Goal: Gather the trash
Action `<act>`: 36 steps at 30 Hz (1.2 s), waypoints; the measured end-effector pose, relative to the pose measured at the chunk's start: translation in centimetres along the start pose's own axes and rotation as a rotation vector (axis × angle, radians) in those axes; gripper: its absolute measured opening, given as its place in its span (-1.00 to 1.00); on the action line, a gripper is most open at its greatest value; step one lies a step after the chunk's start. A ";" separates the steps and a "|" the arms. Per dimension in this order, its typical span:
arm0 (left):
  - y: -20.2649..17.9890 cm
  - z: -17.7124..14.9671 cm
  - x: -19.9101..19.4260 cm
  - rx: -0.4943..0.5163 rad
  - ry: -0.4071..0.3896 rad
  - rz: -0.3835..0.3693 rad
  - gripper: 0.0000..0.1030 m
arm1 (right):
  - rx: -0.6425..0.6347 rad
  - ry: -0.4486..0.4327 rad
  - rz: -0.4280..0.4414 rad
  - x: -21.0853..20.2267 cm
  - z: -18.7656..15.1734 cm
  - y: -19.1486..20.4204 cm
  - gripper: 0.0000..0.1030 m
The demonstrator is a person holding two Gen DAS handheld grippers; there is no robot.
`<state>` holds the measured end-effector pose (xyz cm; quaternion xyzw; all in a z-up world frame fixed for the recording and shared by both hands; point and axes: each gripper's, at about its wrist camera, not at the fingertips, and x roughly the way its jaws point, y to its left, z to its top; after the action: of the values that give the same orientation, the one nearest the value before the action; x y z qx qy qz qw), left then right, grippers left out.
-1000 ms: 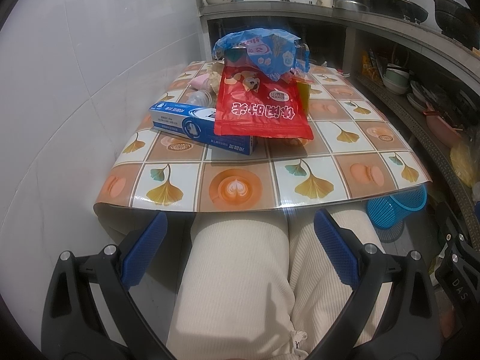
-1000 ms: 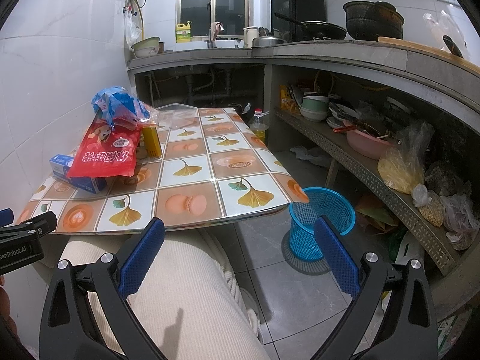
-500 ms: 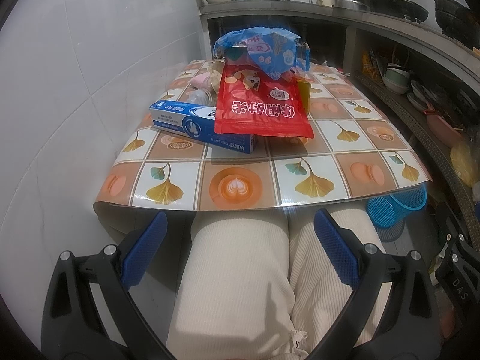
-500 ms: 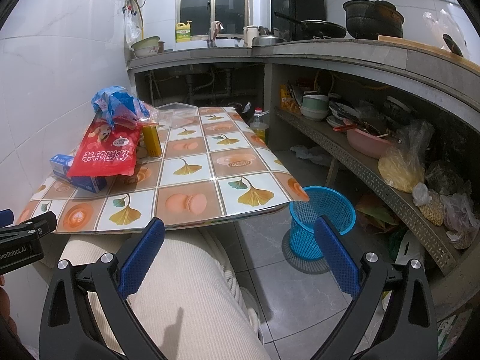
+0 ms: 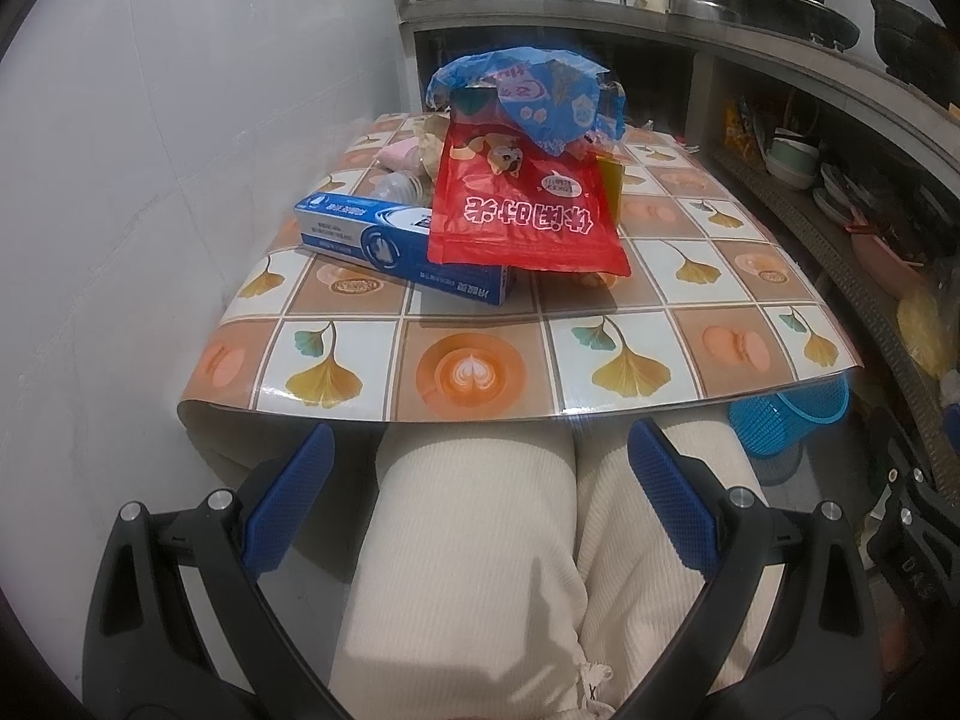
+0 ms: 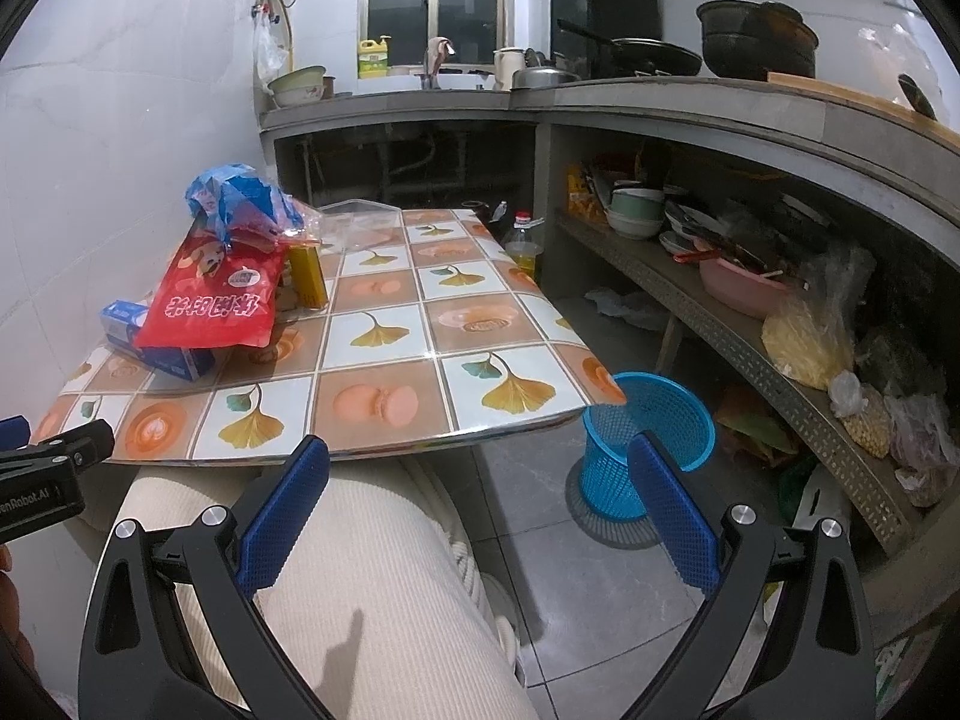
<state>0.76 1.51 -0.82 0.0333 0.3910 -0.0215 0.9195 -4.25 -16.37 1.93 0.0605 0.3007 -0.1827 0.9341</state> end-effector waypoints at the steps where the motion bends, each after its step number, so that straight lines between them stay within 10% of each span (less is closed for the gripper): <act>1: 0.1 0.0 0.2 -0.003 0.005 -0.004 0.83 | -0.004 0.002 0.007 0.3 0.1 0.1 0.88; 14: 3.1 0.5 2.5 -0.099 0.037 -0.262 0.83 | -0.126 -0.174 0.271 3.4 11.2 2.6 0.88; 23: 5.5 5.6 3.9 -0.127 -0.087 -0.256 0.83 | -0.312 0.035 0.667 11.4 21.9 11.9 0.88; 30: 6.6 9.9 5.8 -0.109 -0.142 -0.236 0.83 | -0.456 0.231 0.742 18.8 24.0 18.2 0.88; 36: 6.9 10.8 7.6 -0.113 -0.118 -0.249 0.83 | -0.597 0.181 0.776 18.3 23.7 20.6 0.85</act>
<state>14.25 7.39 1.46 -0.0688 0.3379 -0.1151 0.9316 30.12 -8.19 10.55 -0.0863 0.3748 0.2786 0.8800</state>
